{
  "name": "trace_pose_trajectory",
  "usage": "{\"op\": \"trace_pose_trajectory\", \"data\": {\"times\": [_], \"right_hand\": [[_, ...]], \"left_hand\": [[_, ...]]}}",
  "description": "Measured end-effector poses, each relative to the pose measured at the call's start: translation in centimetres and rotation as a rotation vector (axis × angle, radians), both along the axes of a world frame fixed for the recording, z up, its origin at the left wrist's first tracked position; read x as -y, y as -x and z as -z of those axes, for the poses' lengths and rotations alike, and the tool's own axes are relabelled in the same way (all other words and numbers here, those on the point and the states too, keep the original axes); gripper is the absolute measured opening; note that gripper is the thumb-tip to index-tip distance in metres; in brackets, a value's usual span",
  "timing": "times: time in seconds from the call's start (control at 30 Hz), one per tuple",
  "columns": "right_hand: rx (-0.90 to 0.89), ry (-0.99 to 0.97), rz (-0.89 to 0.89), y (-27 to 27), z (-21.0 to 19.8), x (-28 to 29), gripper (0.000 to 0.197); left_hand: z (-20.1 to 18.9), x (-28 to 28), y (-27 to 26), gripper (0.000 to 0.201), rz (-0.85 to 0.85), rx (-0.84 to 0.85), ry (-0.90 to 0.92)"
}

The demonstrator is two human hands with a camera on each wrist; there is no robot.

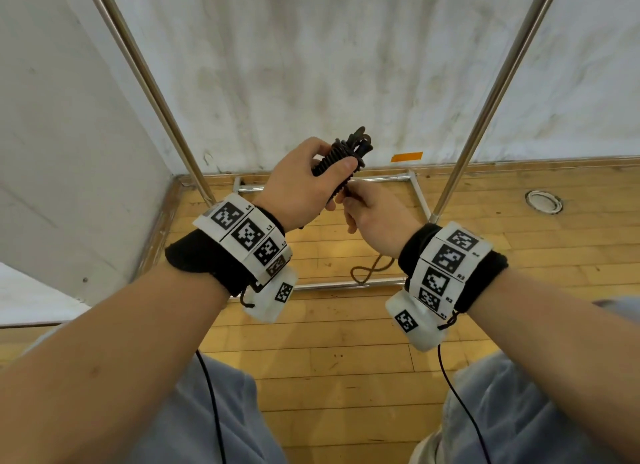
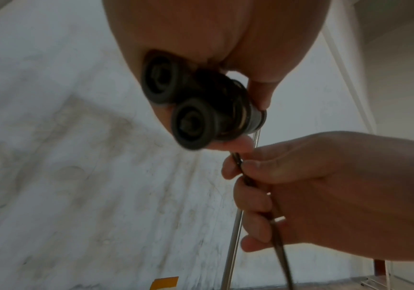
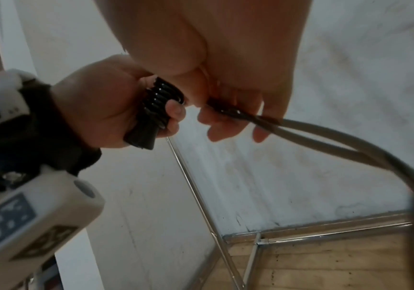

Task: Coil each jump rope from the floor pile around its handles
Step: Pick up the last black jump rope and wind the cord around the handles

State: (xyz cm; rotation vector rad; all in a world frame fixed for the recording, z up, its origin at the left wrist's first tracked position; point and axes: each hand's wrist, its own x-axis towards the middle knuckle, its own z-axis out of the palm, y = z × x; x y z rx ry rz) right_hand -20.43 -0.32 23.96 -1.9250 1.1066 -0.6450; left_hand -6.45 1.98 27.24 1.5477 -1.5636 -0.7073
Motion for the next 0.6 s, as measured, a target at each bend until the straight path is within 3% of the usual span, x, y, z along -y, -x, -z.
{"op": "trace_pose_trajectory", "data": {"times": [0.27, 0.33, 0.43, 0.5, 0.6], "right_hand": [[-0.017, 0.224, 0.125, 0.3, 0.8, 0.5, 0.015], [-0.041, 0.220, 0.144, 0.7, 0.8, 0.6, 0.021], [-0.137, 0.207, 0.096, 0.9, 0.8, 0.4, 0.028], [-0.185, 0.236, 0.034, 0.5, 0.4, 0.0, 0.028], [-0.241, 0.286, -0.011, 0.1, -0.3, -0.4, 0.025]], "left_hand": [[-0.4, 0.2, -1.1, 0.016, 0.046, -0.250, -0.081], [-0.6, 0.5, -2.3, 0.017, -0.026, -0.244, -0.049], [-0.1, 1.2, -4.1, 0.028, -0.182, 0.031, -0.014], [0.8, 1.3, -4.7, 0.037, -0.209, 0.265, -0.024], [1.9, 1.6, -5.0, 0.040, -0.211, 0.433, -0.036]]}}
